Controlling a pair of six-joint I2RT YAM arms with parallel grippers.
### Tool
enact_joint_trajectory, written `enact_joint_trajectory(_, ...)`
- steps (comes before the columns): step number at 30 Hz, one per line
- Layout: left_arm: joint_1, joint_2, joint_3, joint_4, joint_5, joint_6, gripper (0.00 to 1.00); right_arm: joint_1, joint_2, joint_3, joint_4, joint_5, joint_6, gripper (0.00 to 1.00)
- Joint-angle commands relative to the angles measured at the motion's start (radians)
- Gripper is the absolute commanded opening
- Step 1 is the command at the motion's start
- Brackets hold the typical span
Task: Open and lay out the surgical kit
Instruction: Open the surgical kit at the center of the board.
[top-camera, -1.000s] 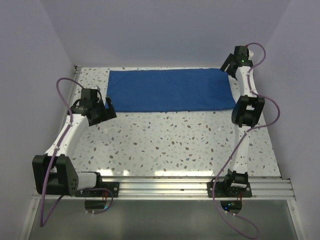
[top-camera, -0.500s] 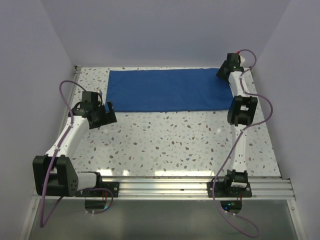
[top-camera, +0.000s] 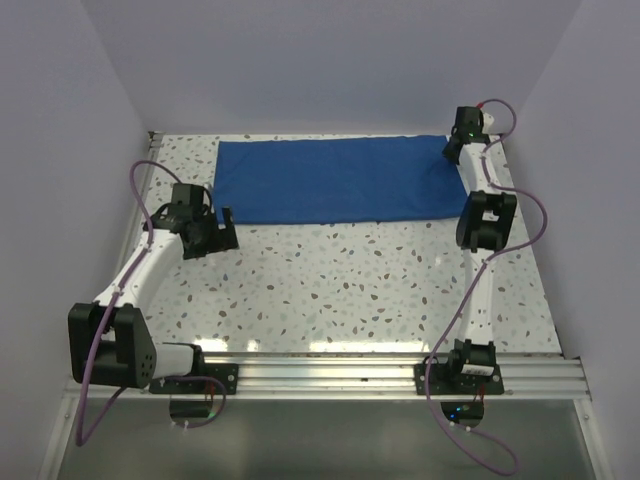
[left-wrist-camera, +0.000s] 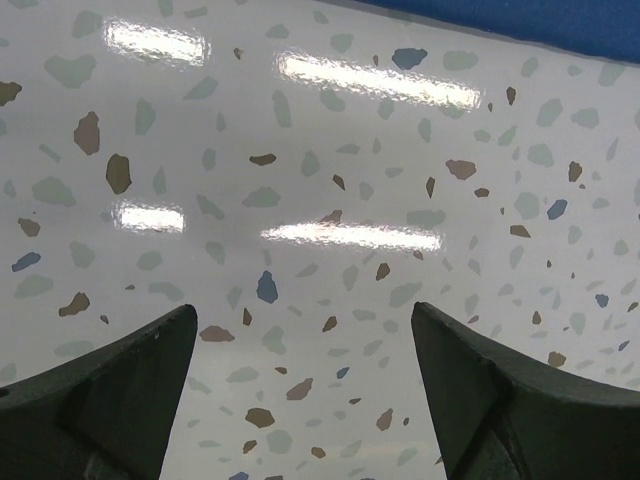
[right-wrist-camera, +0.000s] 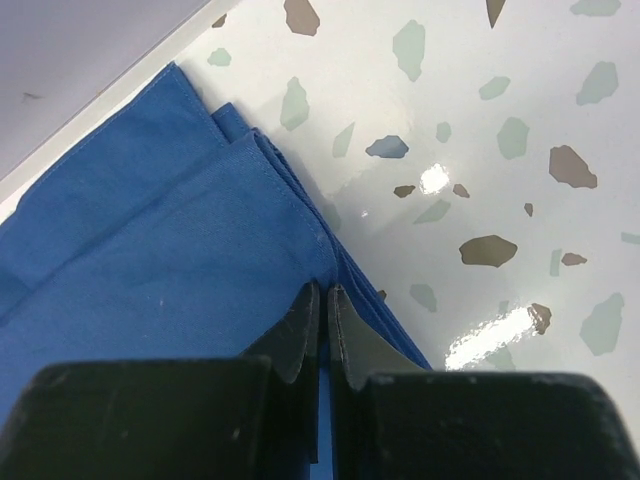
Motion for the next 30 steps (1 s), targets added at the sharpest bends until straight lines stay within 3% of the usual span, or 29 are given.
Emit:
enact_joint_trajectory(1,-0.007,-0.002,0.046,-0.003,-0.001,0.020,0.92,0.006,-0.111,-0.019,0.029,0.006,-0.012,0.00)
enact_joint_trajectory(8,-0.012,-0.033,0.066,-0.021,-0.026,0.008,0.92,0.041,-0.267,-0.125,0.028,-0.024,-0.043,0.00)
enact_joint_trajectory(18,-0.012,-0.104,0.070,-0.018,-0.099,-0.032,0.94,0.227,-0.485,-0.266,-0.028,-0.072,-0.129,0.00)
enact_joint_trajectory(24,-0.012,-0.151,0.075,0.002,-0.127,-0.111,0.94,0.282,-0.756,-0.617,0.001,-0.119,-0.122,0.00)
enact_joint_trajectory(28,-0.012,-0.190,0.035,0.049,-0.167,-0.181,0.94,0.290,-1.008,-0.914,-0.039,-0.149,-0.087,0.00)
enact_joint_trajectory(30,-0.012,-0.199,0.034,0.051,-0.217,-0.219,0.94,0.292,-1.232,-1.029,-0.066,-0.120,-0.075,0.00)
